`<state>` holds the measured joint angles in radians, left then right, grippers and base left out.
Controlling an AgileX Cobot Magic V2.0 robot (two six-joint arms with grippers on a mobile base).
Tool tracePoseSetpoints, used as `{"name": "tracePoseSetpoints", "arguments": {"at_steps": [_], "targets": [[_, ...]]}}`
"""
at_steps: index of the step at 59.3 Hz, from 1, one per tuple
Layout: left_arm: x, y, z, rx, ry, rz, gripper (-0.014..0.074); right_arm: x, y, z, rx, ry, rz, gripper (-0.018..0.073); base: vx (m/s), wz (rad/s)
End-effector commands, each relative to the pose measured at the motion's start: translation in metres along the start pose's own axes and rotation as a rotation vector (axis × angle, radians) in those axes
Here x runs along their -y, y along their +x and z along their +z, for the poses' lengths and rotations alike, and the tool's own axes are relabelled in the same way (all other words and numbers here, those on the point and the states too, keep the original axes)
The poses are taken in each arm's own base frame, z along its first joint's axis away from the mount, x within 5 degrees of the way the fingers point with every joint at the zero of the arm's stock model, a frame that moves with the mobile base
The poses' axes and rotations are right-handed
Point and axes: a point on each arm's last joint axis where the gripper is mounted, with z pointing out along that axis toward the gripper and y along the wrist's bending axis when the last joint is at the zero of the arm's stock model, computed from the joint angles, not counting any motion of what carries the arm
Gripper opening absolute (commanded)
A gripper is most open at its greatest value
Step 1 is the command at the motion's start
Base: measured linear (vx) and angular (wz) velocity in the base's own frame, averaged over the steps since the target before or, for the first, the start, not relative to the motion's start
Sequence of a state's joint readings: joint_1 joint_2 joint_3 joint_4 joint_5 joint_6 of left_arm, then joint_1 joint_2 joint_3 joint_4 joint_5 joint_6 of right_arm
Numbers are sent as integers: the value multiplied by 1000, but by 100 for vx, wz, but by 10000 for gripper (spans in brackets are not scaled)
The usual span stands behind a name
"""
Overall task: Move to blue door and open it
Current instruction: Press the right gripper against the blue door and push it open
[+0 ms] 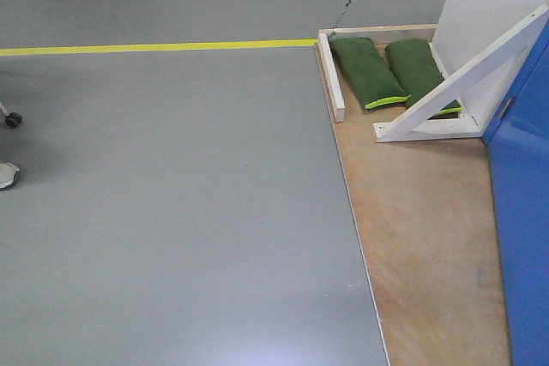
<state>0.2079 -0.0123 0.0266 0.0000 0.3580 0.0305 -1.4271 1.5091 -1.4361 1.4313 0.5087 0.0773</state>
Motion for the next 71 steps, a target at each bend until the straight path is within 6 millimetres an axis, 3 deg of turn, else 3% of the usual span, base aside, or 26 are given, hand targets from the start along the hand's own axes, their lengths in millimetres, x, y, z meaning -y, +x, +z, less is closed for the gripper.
{"name": "tracePoseSetpoints", "arguments": {"at_steps": [1,22,38,48,56,71], "targets": [[0,-6,-1,88,4,-2,70,-27,16,-15,-121,-79,-18,2,0,0],[0,-6,-1,88,4,-2,70,-24,44,-23,-443,-55,-33,2,0,0],[0,-6,-1,88,4,-2,70,-25,72,-40,-779,-60,-30,2,0,-1],[0,-6,-1,88,4,-2,70,-32,86,-40,-826,-101,-7,2,0,-1],[0,-6,-1,87,4,-2,70,-37,108,-43,-890,-112,-25,2,0,0],[0,-6,-1,87,4,-2,70,-52,168,-57,-1053,-159,-55,2,-1,-2]]}}
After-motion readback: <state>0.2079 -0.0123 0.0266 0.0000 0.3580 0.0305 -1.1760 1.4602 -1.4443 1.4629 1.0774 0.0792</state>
